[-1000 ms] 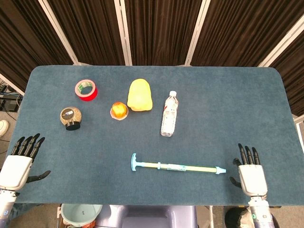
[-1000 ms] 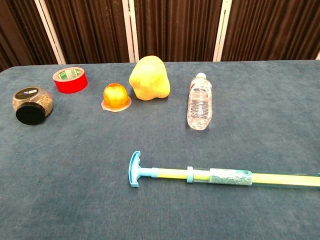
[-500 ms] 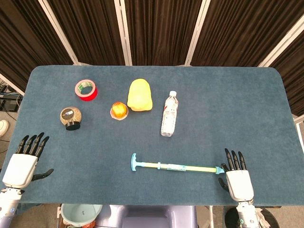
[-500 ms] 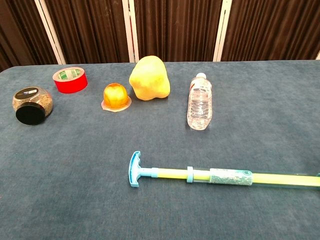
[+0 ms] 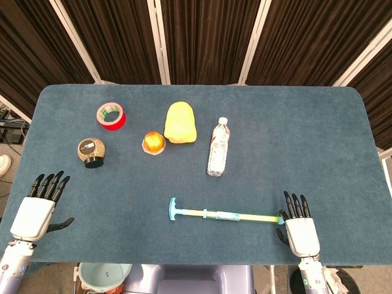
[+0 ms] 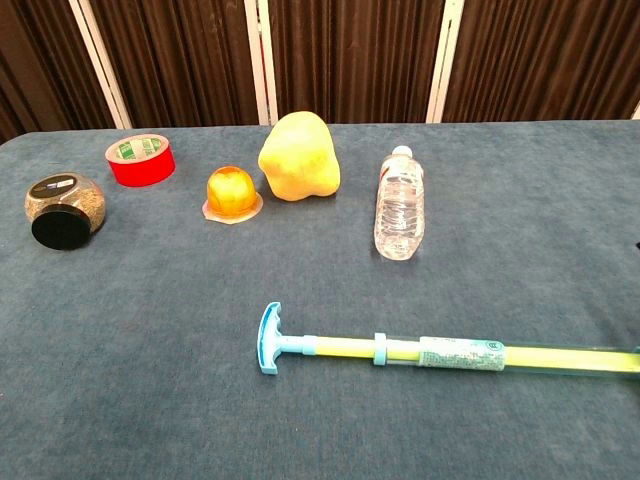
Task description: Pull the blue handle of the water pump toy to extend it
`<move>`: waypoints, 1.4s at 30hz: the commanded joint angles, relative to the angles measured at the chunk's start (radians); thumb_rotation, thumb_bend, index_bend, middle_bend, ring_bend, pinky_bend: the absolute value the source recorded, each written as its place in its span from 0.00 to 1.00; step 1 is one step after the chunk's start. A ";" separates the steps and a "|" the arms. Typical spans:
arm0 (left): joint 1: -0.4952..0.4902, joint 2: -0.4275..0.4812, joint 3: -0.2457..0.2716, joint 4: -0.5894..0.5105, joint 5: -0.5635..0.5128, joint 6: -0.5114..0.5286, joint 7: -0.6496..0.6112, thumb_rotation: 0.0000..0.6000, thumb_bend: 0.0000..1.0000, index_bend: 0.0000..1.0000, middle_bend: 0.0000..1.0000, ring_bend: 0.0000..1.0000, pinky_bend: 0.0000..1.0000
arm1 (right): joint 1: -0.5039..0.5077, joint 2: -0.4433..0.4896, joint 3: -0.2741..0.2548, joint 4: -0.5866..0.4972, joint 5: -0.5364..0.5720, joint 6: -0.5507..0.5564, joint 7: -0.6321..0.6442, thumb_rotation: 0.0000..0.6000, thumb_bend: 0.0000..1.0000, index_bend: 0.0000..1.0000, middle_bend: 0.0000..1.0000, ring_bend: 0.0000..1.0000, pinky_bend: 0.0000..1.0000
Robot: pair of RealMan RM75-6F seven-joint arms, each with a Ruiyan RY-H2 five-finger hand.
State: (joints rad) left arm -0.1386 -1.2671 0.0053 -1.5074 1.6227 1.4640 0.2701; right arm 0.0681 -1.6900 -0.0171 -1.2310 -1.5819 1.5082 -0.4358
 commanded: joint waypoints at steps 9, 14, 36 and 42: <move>-0.002 0.011 0.013 0.012 0.031 0.015 -0.029 1.00 0.08 0.00 0.00 0.05 0.06 | 0.032 -0.056 0.021 0.059 0.047 -0.089 0.026 1.00 0.30 0.39 0.01 0.00 0.00; 0.000 0.016 0.014 0.004 0.025 0.015 -0.022 1.00 0.08 0.00 0.00 0.05 0.06 | 0.036 -0.062 0.025 0.069 0.049 -0.090 0.032 1.00 0.30 0.42 0.01 0.00 0.00; -0.008 0.011 0.023 -0.006 0.007 -0.025 0.033 1.00 0.12 0.00 0.00 0.05 0.06 | 0.045 -0.054 0.033 0.041 0.067 -0.105 0.065 1.00 0.38 0.66 0.09 0.00 0.00; -0.043 -0.034 0.033 0.016 0.005 -0.105 0.093 1.00 0.15 0.05 0.00 0.05 0.06 | 0.047 -0.044 0.029 0.020 0.059 -0.098 0.058 1.00 0.40 0.68 0.11 0.00 0.00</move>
State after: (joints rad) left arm -0.1664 -1.2825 0.0348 -1.5021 1.6284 1.3835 0.3479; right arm 0.1145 -1.7360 0.0127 -1.2089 -1.5218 1.4088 -0.3776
